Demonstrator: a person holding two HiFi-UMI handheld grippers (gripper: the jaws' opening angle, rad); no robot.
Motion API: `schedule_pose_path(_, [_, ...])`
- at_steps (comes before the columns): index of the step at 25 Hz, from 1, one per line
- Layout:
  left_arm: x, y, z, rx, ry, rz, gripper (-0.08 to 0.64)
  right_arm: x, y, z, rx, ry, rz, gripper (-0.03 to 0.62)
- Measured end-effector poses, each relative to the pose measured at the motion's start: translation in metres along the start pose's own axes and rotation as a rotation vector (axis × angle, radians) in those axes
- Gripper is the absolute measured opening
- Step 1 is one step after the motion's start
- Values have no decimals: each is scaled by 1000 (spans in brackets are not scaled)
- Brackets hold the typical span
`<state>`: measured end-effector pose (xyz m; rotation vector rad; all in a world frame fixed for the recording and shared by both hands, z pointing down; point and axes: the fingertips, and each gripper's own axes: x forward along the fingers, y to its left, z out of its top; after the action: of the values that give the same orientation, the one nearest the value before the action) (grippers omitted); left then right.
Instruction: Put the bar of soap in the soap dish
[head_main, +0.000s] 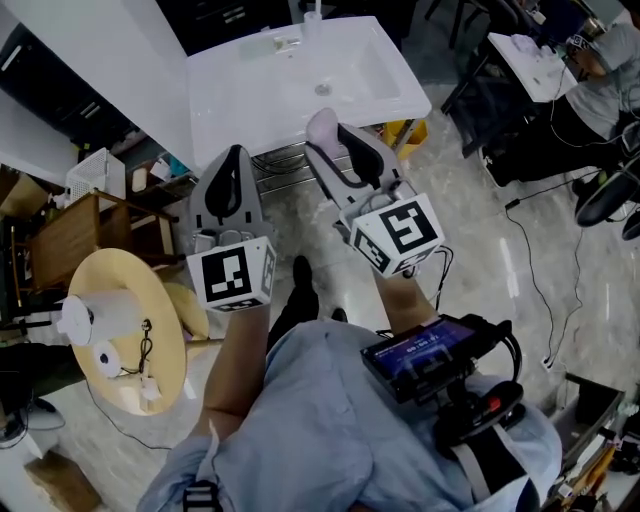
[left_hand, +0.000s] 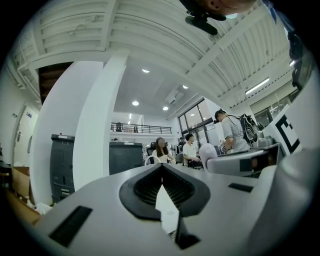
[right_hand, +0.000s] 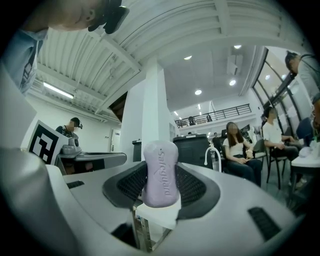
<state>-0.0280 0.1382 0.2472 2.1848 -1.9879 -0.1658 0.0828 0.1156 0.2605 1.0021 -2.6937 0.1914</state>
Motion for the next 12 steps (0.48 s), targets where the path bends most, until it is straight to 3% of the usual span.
schedule_pose_path(12, [90,58,-23,-27,7,-43,9,98,-38,-4,9,0,-22,187])
